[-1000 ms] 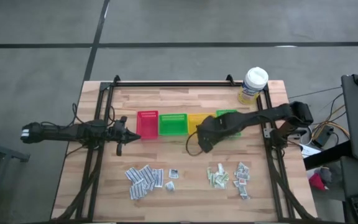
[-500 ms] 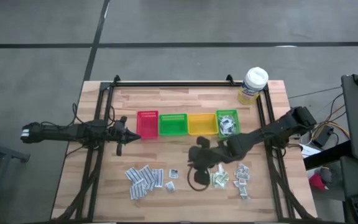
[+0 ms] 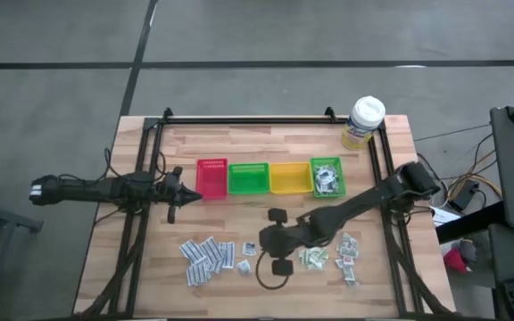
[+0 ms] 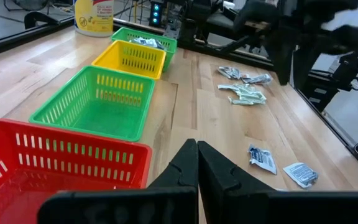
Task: Pick & Place First Aid Supplies
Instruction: Put the blue alcohol pad into the right green bin
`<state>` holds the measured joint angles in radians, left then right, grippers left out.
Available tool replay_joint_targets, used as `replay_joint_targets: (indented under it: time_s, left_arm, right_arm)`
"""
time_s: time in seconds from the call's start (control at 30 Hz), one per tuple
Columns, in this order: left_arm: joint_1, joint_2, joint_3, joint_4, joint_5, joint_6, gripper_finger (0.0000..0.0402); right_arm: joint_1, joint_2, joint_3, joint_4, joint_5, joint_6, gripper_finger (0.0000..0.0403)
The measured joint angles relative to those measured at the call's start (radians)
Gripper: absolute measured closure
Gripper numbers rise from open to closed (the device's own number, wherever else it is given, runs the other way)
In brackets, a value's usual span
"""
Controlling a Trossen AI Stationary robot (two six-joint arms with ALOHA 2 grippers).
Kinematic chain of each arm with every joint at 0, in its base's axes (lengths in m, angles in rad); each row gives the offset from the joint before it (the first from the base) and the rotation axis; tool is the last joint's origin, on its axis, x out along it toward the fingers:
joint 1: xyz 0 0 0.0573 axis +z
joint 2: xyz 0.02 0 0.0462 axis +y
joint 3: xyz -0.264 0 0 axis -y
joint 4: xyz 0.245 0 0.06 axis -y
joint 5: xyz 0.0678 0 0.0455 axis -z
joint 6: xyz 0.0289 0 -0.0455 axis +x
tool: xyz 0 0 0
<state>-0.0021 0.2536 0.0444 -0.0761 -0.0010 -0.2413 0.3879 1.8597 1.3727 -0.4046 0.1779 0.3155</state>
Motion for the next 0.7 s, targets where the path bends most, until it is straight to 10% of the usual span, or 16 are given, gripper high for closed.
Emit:
replay_joint_targets:
  time_s: [0.7]
  left_arm:
    - [0.000, 0.003, 0.000, -0.002, 0.000, 0.001, 0.0401]
  right_arm:
    - [-0.072, 0.291, 0.291, -0.244, -0.024, -0.003, 0.0271]
